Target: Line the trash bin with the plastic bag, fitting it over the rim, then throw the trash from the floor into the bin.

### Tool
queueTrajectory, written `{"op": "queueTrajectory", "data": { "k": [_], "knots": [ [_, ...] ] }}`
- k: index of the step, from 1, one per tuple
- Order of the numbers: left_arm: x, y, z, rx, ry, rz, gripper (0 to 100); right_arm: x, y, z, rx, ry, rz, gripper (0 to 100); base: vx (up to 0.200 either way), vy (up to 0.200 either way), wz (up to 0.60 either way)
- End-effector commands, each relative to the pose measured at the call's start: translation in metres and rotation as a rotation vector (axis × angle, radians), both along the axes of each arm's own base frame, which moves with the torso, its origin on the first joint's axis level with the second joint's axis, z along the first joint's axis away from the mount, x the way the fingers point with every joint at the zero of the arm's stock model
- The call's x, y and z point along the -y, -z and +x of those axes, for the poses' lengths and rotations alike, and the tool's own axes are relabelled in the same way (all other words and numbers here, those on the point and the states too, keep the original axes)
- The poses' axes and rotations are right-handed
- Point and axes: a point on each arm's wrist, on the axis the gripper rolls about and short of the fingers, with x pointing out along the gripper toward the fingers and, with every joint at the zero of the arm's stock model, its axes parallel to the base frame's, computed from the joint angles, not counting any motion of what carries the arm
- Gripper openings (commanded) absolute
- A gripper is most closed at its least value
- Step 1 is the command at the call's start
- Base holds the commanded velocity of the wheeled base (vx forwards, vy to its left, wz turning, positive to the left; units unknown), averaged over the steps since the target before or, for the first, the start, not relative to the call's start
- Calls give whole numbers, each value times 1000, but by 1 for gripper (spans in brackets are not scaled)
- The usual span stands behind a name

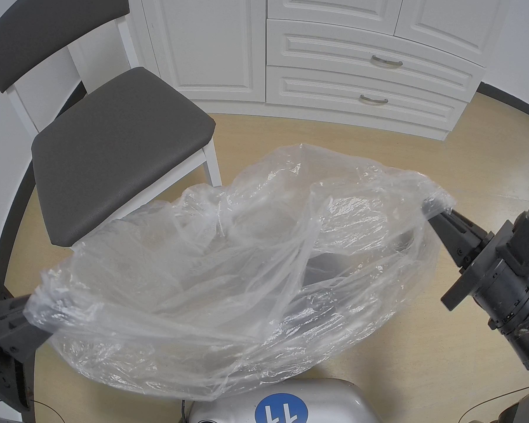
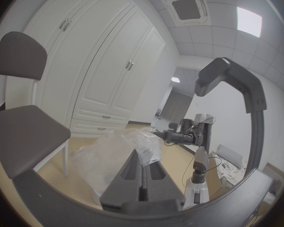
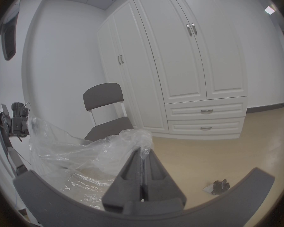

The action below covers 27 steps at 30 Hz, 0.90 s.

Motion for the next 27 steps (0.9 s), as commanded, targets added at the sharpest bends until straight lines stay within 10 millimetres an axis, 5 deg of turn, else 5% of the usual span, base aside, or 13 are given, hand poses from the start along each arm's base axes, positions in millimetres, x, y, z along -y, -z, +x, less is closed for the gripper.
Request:
{"op": "queueTrajectory", "data": {
  "k": [1,13,27],
  "knots": [
    [-2,-9,8,-64,-118,52,0,16,-14,-8,75,38,11,0,0,0,0],
    [-6,-7,23,-53,-469,225,0,23,-4,-11,80,119,-89,0,0,0,0],
    [-6,-4,33,-81,-628,280,0,33,21,-12,66,167,-262,0,0,0,0]
  ]
}}
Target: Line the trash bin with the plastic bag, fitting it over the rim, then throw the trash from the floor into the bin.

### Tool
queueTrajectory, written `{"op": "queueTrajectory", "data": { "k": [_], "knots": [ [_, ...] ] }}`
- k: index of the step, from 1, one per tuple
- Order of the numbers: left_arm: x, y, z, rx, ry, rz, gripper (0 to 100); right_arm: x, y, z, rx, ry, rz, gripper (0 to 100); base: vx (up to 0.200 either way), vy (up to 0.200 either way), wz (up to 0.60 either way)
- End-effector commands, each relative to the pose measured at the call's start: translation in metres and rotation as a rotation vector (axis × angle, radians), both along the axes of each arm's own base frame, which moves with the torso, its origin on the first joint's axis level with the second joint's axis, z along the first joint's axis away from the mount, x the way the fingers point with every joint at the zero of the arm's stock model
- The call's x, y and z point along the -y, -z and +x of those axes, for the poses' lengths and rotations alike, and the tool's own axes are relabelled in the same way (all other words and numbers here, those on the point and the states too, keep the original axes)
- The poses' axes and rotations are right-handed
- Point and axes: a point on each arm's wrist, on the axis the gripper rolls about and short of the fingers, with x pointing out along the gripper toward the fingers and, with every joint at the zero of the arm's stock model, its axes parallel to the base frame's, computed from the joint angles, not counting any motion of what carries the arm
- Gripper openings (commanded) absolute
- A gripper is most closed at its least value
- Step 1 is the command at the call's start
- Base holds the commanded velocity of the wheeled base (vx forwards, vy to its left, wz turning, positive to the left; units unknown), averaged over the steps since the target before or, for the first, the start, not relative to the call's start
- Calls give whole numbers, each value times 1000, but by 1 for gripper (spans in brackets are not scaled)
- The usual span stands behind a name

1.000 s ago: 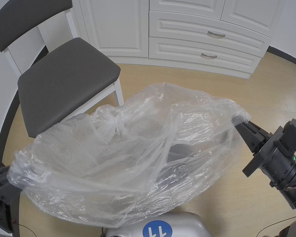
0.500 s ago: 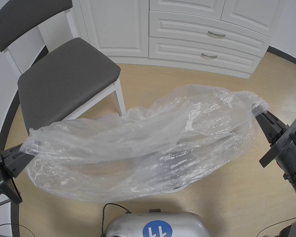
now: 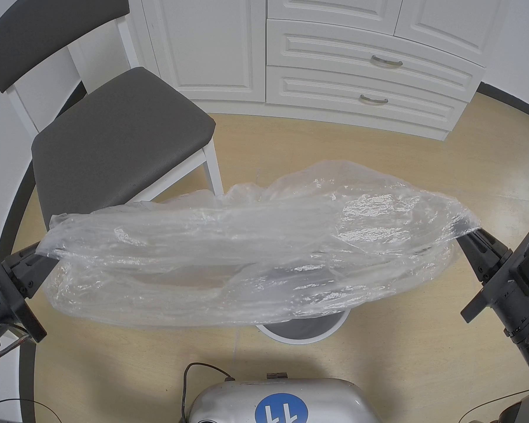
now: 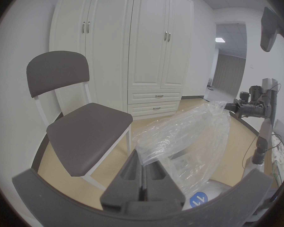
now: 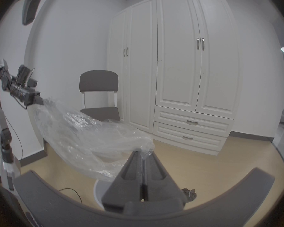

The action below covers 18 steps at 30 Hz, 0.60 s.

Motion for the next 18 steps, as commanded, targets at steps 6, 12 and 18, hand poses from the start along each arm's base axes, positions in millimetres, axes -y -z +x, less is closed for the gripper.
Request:
{"op": "queueTrajectory", "data": {
  "k": [6,12,18],
  "knots": [
    [-2,0,8,-13,-64,9,0,11,22,2,-33,80,-151,0,0,0,0],
    [-2,0,8,-13,-64,9,0,12,32,1,-58,82,-203,0,0,0,0],
    [0,4,11,-37,-62,24,0,12,39,2,-85,85,-235,0,0,0,0]
  ]
}}
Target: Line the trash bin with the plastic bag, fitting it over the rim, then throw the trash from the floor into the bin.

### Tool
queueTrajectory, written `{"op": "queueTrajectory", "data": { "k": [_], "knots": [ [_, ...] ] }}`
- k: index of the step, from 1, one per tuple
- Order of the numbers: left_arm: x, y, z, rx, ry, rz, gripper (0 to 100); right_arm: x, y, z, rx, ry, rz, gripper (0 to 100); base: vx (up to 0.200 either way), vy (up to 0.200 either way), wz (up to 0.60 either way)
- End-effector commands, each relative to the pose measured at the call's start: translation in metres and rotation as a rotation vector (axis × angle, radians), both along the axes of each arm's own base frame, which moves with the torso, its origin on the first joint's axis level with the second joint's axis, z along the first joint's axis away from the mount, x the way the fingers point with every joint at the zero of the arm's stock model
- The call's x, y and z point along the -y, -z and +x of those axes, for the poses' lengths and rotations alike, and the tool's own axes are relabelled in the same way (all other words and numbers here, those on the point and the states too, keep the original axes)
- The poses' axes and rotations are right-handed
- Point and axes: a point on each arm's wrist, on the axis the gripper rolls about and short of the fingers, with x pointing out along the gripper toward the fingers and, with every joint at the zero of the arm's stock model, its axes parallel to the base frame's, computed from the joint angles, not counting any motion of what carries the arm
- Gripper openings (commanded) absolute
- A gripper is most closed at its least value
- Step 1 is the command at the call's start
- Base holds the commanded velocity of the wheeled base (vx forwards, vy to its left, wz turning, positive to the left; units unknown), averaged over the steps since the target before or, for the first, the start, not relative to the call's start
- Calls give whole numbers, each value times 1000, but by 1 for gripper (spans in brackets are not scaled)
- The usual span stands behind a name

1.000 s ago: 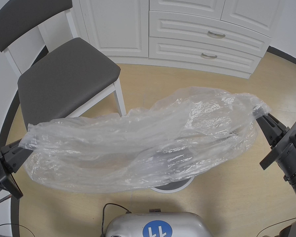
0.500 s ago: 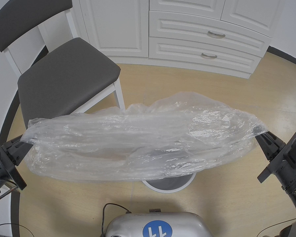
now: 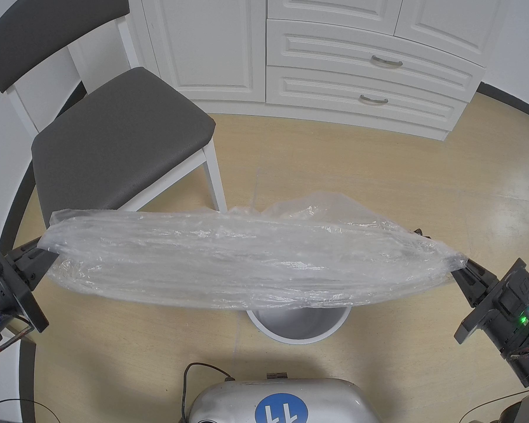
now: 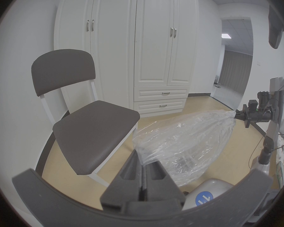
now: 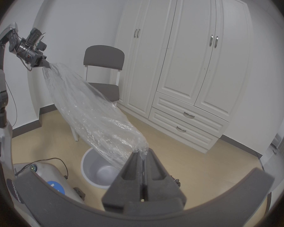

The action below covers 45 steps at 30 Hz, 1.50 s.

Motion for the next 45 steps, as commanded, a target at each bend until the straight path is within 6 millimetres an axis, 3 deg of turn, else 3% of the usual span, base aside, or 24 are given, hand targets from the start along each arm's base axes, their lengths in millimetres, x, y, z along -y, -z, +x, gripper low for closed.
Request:
{"op": "queueTrajectory", "data": {
  "k": [1,10,37,45],
  "knots": [
    [2,5,4,-27,0,13,0,-1,6,1,-20,2,-28,0,0,0,0],
    [9,14,18,-91,0,41,0,4,10,2,-22,31,-73,0,0,0,0],
    [6,21,26,-127,-35,59,0,15,12,6,-20,102,-105,0,0,0,0],
    [23,27,22,-132,90,66,0,12,0,2,35,64,-53,0,0,0,0]
  ]
}}
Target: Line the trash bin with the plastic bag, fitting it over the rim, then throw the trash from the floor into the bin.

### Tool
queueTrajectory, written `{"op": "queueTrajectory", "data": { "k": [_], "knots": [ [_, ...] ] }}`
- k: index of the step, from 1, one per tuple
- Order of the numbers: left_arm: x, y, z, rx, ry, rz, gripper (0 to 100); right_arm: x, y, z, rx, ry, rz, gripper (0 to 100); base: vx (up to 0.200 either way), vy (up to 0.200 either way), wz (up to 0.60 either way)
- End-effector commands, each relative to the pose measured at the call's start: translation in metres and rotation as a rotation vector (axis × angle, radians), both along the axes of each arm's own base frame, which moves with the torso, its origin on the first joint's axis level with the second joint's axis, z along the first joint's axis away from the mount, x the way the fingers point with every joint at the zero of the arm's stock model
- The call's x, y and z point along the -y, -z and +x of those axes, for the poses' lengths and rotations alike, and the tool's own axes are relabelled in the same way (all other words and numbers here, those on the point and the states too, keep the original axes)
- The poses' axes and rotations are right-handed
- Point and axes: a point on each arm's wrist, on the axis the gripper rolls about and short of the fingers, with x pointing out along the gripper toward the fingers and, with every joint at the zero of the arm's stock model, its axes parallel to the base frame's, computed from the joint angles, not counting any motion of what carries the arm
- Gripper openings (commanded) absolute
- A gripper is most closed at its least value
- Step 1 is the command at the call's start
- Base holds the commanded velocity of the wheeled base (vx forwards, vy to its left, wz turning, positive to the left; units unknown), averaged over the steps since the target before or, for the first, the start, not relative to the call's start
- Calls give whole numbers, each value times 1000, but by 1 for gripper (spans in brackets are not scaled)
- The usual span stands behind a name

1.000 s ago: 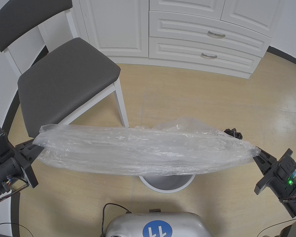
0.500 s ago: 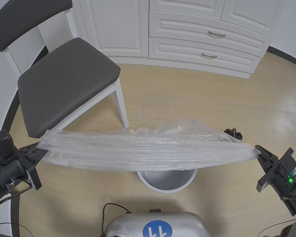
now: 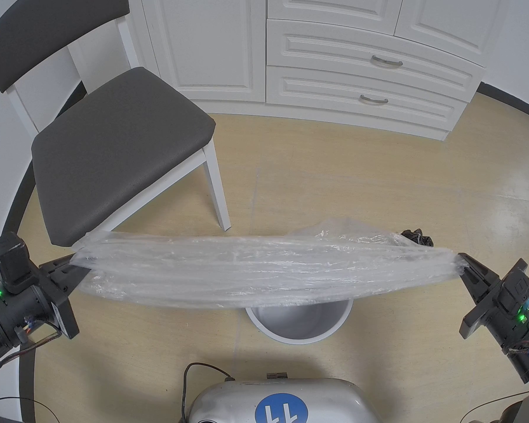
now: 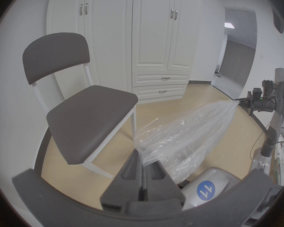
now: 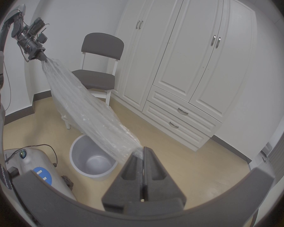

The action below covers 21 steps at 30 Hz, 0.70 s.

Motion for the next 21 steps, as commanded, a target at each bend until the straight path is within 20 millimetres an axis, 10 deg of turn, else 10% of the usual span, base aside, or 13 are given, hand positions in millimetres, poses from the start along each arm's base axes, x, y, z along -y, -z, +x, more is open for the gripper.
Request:
{"op": "queueTrajectory", "data": {
  "k": [1,21],
  "knots": [
    [14,5,-2,-8,101,1,0,1,-11,-6,54,-27,45,0,0,0,0],
    [108,7,30,146,389,-129,0,-27,-26,-30,25,-528,247,0,0,0,0]
  ]
}}
